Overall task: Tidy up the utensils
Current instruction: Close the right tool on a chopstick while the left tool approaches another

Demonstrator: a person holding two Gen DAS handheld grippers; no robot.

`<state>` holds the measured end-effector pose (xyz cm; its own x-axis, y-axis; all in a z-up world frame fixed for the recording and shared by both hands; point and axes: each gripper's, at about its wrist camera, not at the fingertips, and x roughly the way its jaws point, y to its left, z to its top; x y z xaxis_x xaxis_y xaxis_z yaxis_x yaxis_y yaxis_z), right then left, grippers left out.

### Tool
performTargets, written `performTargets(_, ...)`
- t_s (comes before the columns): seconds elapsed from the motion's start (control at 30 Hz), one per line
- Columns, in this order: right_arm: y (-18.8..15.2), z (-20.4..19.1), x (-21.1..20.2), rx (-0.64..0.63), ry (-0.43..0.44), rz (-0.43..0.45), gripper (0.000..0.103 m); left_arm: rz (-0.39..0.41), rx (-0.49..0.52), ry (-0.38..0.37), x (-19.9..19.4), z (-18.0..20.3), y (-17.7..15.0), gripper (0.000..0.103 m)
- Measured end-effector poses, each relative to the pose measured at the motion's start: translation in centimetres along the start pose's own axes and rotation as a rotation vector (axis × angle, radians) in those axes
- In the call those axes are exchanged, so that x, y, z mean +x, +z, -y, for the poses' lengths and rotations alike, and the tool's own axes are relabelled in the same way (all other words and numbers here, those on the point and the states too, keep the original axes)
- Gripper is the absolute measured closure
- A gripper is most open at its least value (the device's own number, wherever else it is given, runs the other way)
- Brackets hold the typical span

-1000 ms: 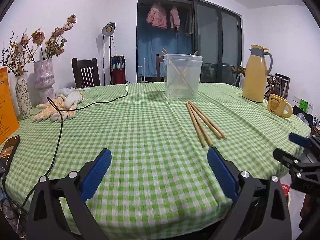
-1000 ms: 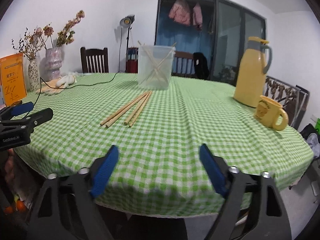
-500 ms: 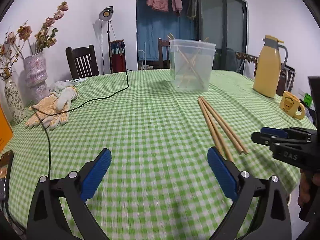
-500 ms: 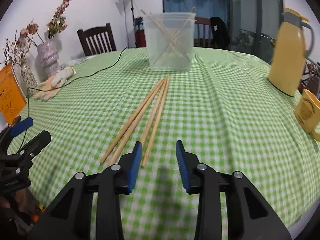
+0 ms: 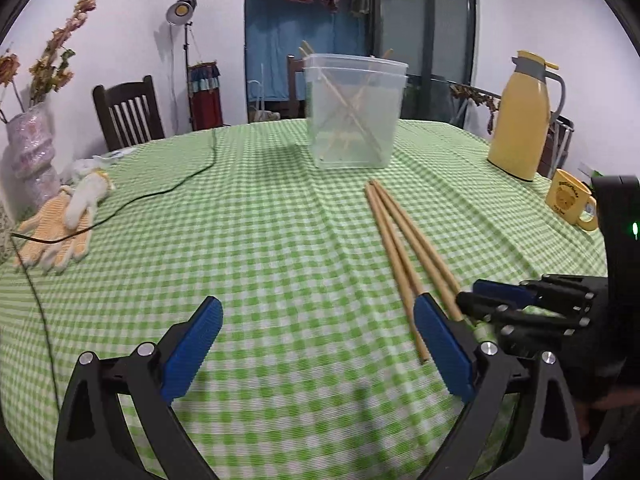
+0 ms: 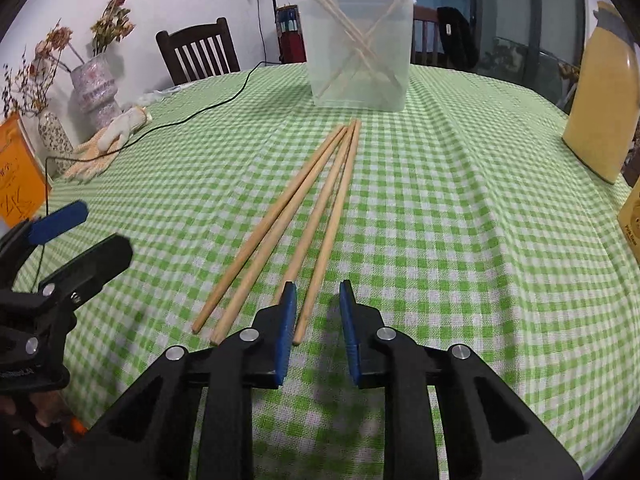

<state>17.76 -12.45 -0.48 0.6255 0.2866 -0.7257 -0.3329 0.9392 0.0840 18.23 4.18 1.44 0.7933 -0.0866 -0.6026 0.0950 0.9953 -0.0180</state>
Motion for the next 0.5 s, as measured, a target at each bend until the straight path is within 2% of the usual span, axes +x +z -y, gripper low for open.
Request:
performTargets(0.03, 0.0, -0.3, 0.1, -0.014, -0.009, 0.004, 0.082, -0.006, 0.008, -0.009, 0.3, 0.4, 0.0, 0.012)
performTargets(0.07, -0.1, -0.4, 0.0, -0.021, -0.016, 0.008, 0.091, -0.017, 0.023, -0.021, 0.6, 0.8, 0.1, 0.018)
performTargets(0.1, -0.2, -0.3, -0.1, -0.022, -0.021, 0.012, 0.095, -0.029, 0.039, -0.025, 0.9, 1.2, 0.1, 0.020)
performTargets(0.2, -0.6, 0.6, -0.5, -0.003, -0.027, 0.016, 0.097, -0.061, 0.064, -0.037, 1.7, 2.3, 0.0, 0.031)
performTargets(0.27, -0.9, 1.5, -0.9, 0.015, -0.029, 0.023, 0.098, -0.089, 0.077, -0.060, 2.4, 3.0, 0.1, 0.042)
performTargets(0.4, -1.4, 2.7, -1.4, 0.042, -0.045, 0.033, 0.098, -0.124, 0.112, -0.073, 3.2, 4.5, -0.1, 0.050)
performTargets(0.5, -1.8, 3.6, -1.9, 0.057, -0.057, 0.040, 0.098, -0.159, 0.123, -0.070, 3.9, 5.1, -0.6, 0.064)
